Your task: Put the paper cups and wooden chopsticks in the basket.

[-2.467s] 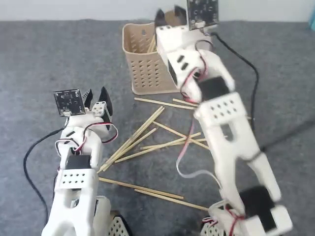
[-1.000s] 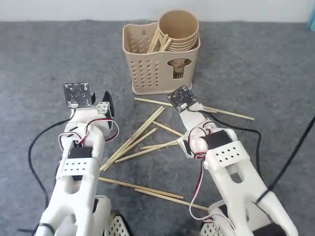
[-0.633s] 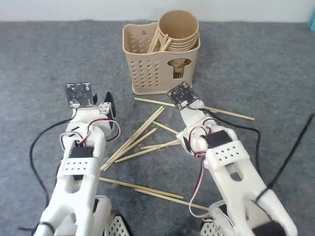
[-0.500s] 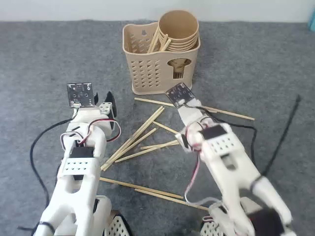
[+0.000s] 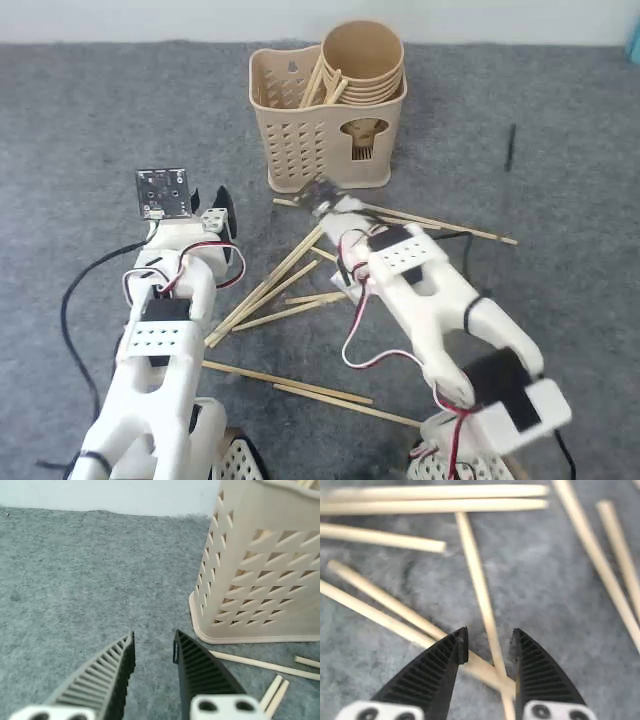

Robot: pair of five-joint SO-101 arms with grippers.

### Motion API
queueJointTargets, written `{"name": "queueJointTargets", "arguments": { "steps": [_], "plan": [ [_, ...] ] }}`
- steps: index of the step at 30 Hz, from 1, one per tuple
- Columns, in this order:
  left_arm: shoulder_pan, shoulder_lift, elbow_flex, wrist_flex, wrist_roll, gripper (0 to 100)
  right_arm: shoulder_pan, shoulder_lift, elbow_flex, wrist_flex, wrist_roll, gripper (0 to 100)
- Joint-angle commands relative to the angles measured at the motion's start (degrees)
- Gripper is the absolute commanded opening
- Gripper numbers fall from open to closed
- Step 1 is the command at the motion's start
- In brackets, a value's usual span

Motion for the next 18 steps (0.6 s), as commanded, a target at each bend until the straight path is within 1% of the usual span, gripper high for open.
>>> {"name": "queueJointTargets", "arguments": {
  "steps": [1,4,8,10,13,18],
  "plan": [
    [0.4,0.0,-2.6,-1.8,-0.7,12,-0.2,3.2,-4.2,-1.1,4.3,14.7],
    [0.4,0.0,-2.6,-1.8,-0.7,12,0.0,6.8,-5.5,-1.0,4.7,13.6],
    [0.5,0.0,-2.6,-1.8,-0.7,12,0.0,7.3,-6.1,-0.6,4.5,3.3],
    [0.5,0.0,-2.6,-1.8,-0.7,12,0.1,6.8,-6.0,-0.6,4.4,2.0],
    [0.5,0.0,-2.6,-1.8,-0.7,12,0.1,3.2,-4.9,0.5,3.1,1.6],
    [0.5,0.0,-2.5,-1.8,-0.7,12,0.1,-8.0,-1.1,3.0,0.6,0.9]
  ]
}}
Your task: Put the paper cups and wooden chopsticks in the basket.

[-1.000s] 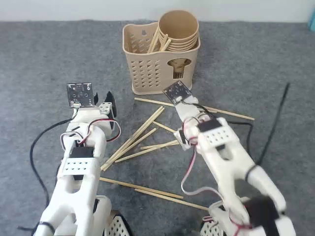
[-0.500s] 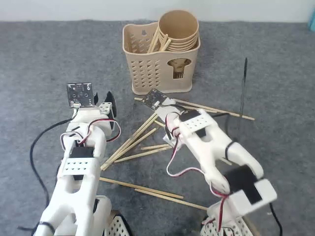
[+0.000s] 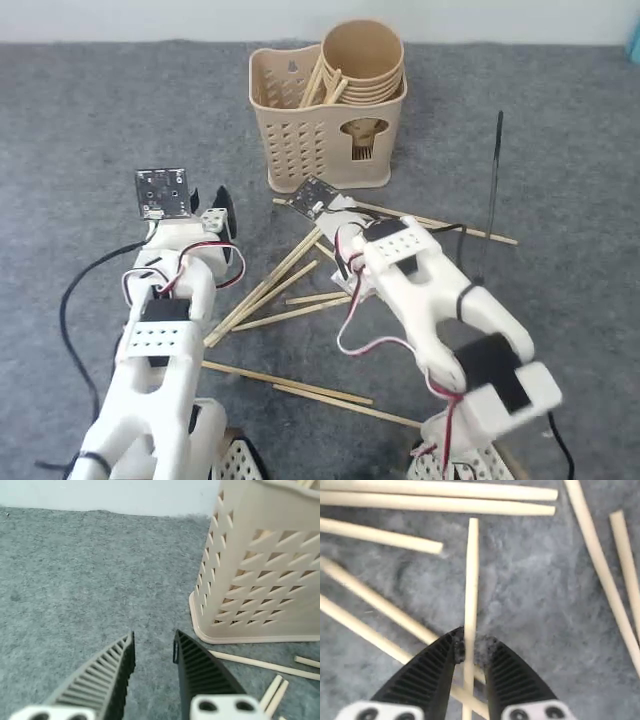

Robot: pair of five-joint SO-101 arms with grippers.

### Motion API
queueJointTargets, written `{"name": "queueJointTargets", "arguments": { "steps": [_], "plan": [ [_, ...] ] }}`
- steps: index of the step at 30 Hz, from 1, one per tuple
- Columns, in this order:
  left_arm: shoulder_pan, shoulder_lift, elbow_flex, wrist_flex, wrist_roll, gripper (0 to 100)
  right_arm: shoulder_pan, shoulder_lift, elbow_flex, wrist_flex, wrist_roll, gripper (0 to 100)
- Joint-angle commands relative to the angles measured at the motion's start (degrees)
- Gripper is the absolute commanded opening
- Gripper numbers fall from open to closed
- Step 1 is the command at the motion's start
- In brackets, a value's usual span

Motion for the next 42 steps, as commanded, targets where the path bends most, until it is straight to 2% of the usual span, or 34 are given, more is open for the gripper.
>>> {"name": "queueJointTargets", "arguments": {
  "steps": [1,10,17,20,24,28,31,34,42],
  "plan": [
    [0.5,0.0,-2.5,-1.8,-0.7,12,-0.2,-11.4,2.5,1.4,-1.4,0.9],
    [0.5,0.0,-2.5,-1.6,-0.7,12,-0.3,-40.7,14.1,1.4,-1.5,0.9],
    [0.5,0.0,-2.5,-0.4,-1.1,12,2.5,-58.8,14.2,-2.2,-12.4,0.9],
    [2.4,-0.1,-4.8,7.2,-6.8,12,5.1,-64.7,14.2,-3.5,-15.8,0.9],
    [8.8,-0.5,-7.1,17.3,-15.1,12,8.1,-72.1,15.0,-2.2,-20.7,0.9],
    [14.6,-0.5,-10.1,26.4,-18.5,12,12.6,-78.1,15.4,2.5,-24.9,0.9],
    [15.7,0.0,-16.3,36.2,-18.5,12,17.2,-81.0,15.5,7.1,-27.0,0.9],
    [19.8,0.0,-19.1,42.3,-19.8,12,23.7,-83.0,15.5,12.3,-28.6,0.9],
    [37.0,2.5,-28.8,58.0,-29.2,15,43.8,-85.7,15.5,22.3,-28.7,0.9]
  ]
}}
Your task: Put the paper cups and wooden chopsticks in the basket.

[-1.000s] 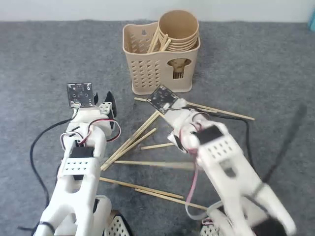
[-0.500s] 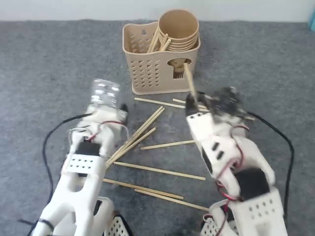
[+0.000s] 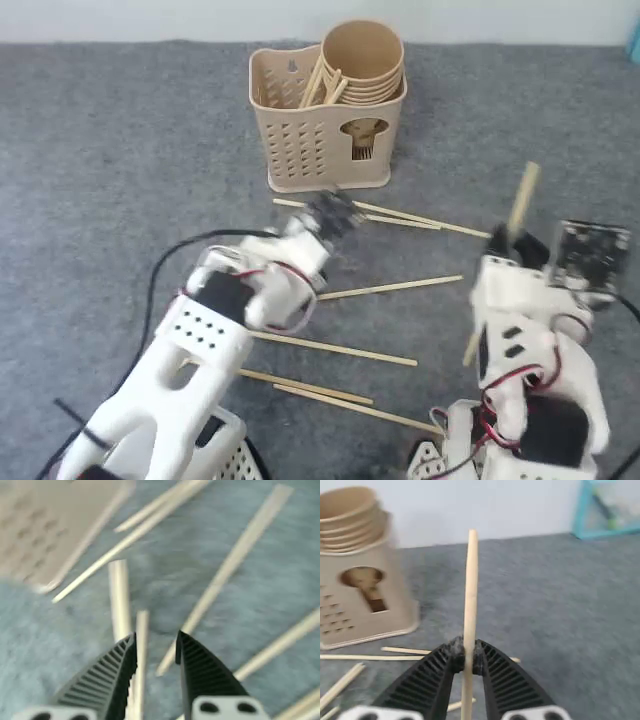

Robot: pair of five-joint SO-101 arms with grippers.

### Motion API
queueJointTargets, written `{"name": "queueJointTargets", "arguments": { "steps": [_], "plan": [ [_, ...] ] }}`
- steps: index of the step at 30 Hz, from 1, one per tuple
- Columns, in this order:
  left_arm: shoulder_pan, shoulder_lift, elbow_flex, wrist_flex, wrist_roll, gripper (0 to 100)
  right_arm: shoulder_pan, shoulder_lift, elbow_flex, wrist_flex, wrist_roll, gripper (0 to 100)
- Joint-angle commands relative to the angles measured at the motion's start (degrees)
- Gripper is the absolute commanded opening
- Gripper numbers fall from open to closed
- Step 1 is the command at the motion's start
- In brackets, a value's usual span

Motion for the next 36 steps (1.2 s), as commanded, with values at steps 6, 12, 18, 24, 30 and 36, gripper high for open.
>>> {"name": "queueJointTargets", "arguments": {
  "steps": [6,12,18,24,30,36],
  "plan": [
    [9.8,20.4,-19.3,8.8,-11.5,25,16.4,-2.7,0.6,4.5,-0.5,0.9],
    [10.5,40.8,-32.6,8.5,-20.4,21,22.1,-7.5,5.5,4.4,-0.5,0.9],
    [10.6,56.3,-47.1,9.1,-20.6,19,22.2,-14.4,14.9,-1.1,-0.4,0.9],
    [10.6,65.5,-53.9,9.1,-20.6,19,22.1,-21.0,19.3,-3.0,-0.4,0.9],
    [10.7,67.3,-54.1,9.1,-20.2,19,22.2,-20.4,19.6,-1.5,-0.3,0.9],
    [13.0,67.9,-53.9,8.7,-20.7,7,23.1,-20.4,19.3,1.7,7.2,0.9]
  ]
}}
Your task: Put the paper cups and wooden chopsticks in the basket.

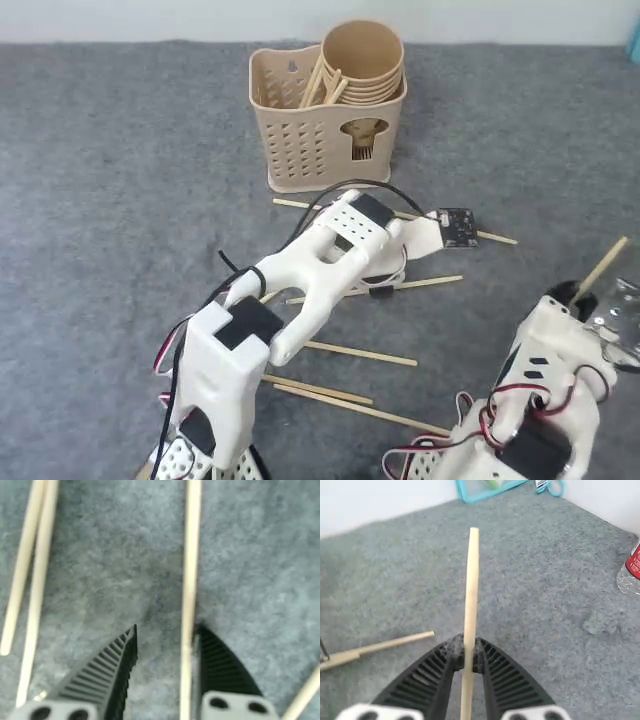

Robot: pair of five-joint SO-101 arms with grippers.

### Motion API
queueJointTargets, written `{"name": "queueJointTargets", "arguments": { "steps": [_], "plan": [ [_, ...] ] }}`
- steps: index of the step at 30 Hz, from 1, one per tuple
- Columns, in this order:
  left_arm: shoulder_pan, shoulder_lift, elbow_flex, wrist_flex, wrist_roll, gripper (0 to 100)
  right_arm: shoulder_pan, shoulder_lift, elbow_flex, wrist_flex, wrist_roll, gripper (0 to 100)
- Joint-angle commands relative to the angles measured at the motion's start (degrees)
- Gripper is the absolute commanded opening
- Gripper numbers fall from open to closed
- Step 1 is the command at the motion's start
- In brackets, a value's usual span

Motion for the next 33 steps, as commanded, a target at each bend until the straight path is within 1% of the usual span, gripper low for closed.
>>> {"name": "queueJointTargets", "arguments": {
  "steps": [1,2,3,6,12,16,21,24,27,30,33],
  "plan": [
    [2.2,-0.2,-1.6,0.2,-0.4,2,2.7,-0.7,-0.4,0.8,3.9,0.9],
    [2.4,-0.2,-1.6,0.5,-0.4,0,3.8,-0.7,-0.5,0.7,3.6,0.9],
    [2.4,-0.2,-1.4,0.8,-0.4,2,4.4,-0.7,-0.5,0.7,3.6,0.9],
    [3.3,-0.6,-0.7,3.1,-0.2,1,5.4,-0.7,-0.6,0.7,3.7,0.9],
    [4.3,-4.0,-2.5,12.0,0.0,1,5.1,-0.7,-4.0,0.3,3.5,0.9],
    [2.9,-11.3,-2.3,16.4,0.0,1,4.4,-0.7,-8.1,0.3,-1.3,0.9],
    [-0.8,-22.9,-2.3,19.5,0.0,1,-3.1,-0.2,-9.3,-0.2,-2.1,0.9],
    [-3.3,-30.8,-2.3,20.6,0.1,1,-8.0,-0.1,-9.3,-3.6,-3.1,0.9],
    [-5.6,-38.8,-2.3,21.3,0.5,1,-11.9,0.0,-9.3,-9.9,-6.9,0.9],
    [-8.6,-47.3,-2.3,21.2,5.3,1,-16.0,0.0,-9.3,-17.5,-9.4,0.9],
    [-13.2,-56.0,-2.3,21.1,8.7,1,-20.2,0.0,-9.3,-25.4,-10.9,0.9]
  ]
}}
